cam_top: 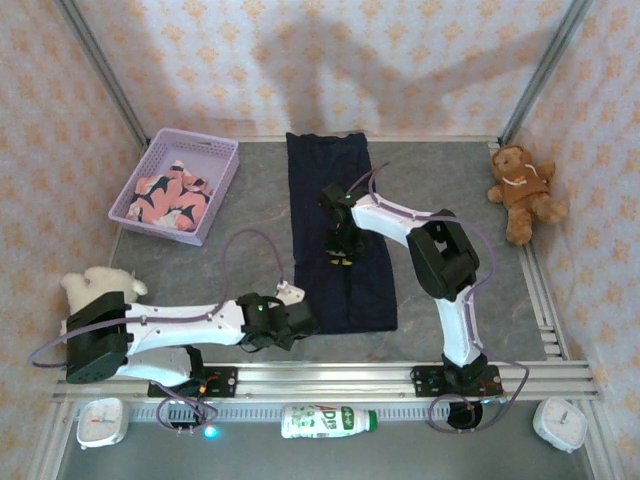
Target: Fold and stack the mixed laundry pile
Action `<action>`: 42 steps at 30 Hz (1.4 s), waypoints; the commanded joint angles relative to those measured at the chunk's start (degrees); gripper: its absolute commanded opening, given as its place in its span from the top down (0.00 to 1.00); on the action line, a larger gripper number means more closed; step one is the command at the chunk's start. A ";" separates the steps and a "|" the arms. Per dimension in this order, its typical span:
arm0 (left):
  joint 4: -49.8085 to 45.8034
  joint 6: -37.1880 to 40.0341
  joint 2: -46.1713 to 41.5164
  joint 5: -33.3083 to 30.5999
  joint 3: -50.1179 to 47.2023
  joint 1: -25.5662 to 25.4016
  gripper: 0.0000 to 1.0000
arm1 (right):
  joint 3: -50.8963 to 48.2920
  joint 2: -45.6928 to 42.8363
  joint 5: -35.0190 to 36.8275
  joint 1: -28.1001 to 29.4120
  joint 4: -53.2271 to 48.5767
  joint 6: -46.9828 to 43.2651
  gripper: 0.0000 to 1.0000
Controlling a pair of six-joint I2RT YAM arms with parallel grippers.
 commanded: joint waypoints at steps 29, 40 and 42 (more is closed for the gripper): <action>18.05 -5.64 1.66 22.89 -5.53 8.99 0.51 | -44.20 -39.70 -6.77 -5.57 -0.48 -2.90 0.39; 20.77 -4.89 9.55 23.07 -3.71 8.96 0.47 | -50.62 -36.52 -11.38 -5.57 9.22 -0.68 0.50; 20.02 -4.89 9.30 22.39 -3.23 8.95 0.47 | -50.60 -36.59 -11.28 -5.59 9.79 -0.61 0.52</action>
